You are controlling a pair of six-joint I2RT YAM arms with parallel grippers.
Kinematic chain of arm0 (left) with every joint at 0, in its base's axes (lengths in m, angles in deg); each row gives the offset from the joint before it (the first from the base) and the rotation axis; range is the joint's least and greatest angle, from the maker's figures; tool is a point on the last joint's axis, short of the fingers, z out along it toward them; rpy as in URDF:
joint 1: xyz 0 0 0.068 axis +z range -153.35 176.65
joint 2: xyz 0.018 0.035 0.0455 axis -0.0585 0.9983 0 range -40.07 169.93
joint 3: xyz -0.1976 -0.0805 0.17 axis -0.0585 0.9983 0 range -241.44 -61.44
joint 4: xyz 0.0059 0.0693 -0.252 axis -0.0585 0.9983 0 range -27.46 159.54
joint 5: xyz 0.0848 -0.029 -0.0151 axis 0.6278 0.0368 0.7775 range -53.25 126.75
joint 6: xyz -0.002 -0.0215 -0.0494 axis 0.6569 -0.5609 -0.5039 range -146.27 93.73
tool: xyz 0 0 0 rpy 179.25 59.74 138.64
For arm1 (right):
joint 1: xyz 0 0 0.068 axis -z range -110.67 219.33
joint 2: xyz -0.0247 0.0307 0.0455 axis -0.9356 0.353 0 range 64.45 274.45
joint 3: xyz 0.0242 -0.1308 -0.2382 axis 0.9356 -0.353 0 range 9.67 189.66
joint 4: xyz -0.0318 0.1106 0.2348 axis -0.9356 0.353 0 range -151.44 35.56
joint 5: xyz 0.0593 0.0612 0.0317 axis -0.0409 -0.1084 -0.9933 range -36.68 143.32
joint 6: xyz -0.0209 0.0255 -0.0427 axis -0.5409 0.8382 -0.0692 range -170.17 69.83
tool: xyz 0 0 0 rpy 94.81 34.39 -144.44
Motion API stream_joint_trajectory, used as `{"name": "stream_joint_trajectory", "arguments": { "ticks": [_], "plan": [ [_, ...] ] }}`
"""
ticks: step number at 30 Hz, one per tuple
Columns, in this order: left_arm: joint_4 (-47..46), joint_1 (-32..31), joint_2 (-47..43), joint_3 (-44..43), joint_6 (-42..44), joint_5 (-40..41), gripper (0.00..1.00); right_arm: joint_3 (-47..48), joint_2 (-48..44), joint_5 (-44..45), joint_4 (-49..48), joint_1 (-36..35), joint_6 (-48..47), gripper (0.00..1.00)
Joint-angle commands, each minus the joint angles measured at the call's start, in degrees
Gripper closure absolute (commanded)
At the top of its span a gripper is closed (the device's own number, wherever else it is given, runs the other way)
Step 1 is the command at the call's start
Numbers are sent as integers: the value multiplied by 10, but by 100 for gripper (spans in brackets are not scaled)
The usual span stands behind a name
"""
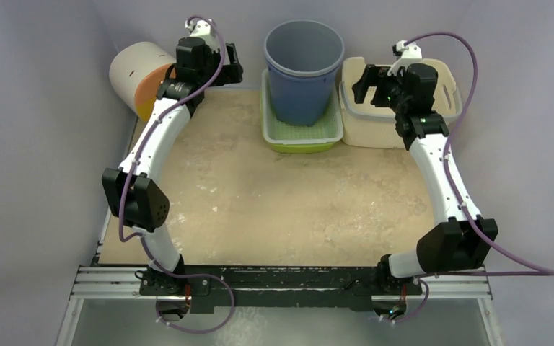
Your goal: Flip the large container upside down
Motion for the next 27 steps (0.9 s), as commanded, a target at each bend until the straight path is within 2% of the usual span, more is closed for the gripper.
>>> {"name": "stream_joint_trajectory", "arguments": {
  "ticks": [1, 5, 11, 16, 18, 21, 24, 27],
  "plan": [
    [-7, 2, -9, -20, -8, -23, 4, 37, -5, 14, 6, -2, 13, 0],
    [1, 2, -9, -30, 6, -22, 4, 14, -30, 2, -20, -2, 19, 0],
    [25, 2, 6, -68, -6, 19, 4, -82, -105, 34, -132, -2, 36, 0],
    [25, -5, 29, -105, -36, 3, 4, -36, -60, 70, -65, -3, 4, 0],
    [19, -25, 38, -114, -41, 3, 6, -36, -54, 76, -62, -3, 2, 0],
    [3, -55, 52, -126, -51, 6, 15, -40, -49, 78, -70, -2, 2, 3],
    [7, -67, 76, -158, -89, 7, 23, -40, -43, 70, -72, -2, 1, 4],
    [-2, -73, 94, -178, -133, -10, 27, -40, -37, 63, -70, -2, 0, 5]
  ]
}}
